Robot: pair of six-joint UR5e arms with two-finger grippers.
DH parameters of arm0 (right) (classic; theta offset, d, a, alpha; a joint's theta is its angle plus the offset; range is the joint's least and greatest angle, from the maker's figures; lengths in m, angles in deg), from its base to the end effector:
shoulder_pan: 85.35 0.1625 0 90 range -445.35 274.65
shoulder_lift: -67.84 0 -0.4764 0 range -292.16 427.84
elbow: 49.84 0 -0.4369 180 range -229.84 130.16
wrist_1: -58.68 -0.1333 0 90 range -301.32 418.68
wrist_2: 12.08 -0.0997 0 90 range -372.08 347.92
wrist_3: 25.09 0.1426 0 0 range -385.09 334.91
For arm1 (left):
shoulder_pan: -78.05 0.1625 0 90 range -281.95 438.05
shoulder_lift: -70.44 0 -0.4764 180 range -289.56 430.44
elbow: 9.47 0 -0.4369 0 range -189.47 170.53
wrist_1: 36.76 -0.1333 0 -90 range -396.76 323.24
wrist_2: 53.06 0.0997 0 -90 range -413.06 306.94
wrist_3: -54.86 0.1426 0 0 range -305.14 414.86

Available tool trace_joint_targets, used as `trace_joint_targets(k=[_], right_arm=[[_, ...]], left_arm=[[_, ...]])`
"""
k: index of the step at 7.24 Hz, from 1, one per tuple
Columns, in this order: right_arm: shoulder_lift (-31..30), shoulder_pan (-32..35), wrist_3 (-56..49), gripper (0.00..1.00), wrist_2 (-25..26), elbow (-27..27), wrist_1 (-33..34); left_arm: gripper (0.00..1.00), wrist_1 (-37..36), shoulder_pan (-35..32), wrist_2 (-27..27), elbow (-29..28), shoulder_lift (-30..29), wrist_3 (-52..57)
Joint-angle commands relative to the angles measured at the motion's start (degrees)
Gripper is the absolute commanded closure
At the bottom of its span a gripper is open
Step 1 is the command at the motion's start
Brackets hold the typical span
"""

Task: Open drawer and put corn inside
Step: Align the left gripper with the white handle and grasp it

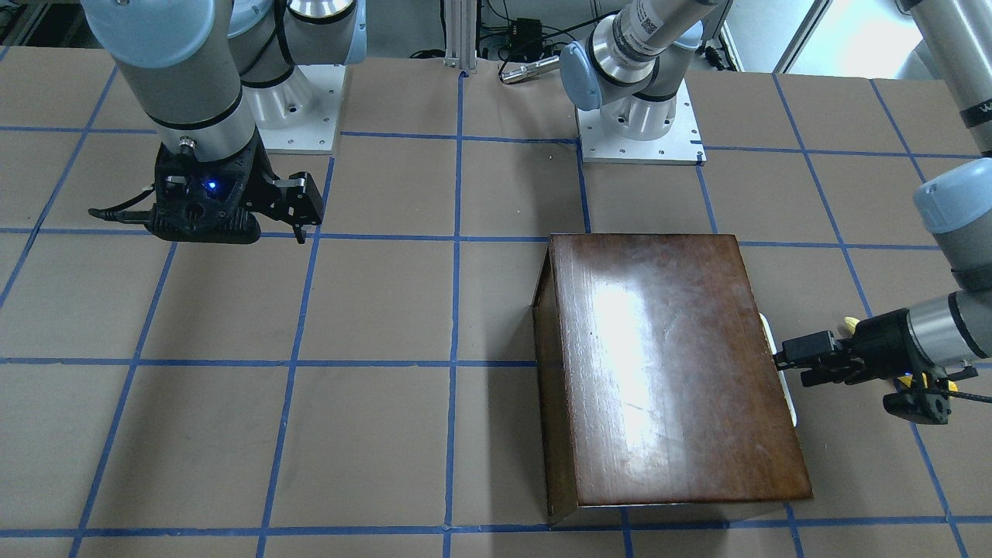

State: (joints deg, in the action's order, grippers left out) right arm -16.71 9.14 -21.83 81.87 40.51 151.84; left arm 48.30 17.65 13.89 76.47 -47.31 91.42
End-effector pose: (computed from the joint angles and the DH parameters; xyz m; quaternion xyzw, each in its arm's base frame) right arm 0.1680 -0.5615 0.4459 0.0115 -0.9991 -0.0206 0.0359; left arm 0.1685 -0.6796 0.2523 -0.0262 -0.9669 -0.0261 0.2523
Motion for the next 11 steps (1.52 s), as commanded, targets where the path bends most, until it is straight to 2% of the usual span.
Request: trace_joint_targets(k=[1, 11], right_arm=[[0.0, 0.0, 0.0, 0.0, 0.0, 0.0, 0.01], [0.0, 0.0, 0.0, 0.0, 0.0, 0.0, 0.01]], left_arm=[[0.0, 0.11, -0.06, -1.28, -0.07, -0.29, 0.0], [0.0, 0.46, 0.11, 0.02, -0.78, -1.26, 0.09]])
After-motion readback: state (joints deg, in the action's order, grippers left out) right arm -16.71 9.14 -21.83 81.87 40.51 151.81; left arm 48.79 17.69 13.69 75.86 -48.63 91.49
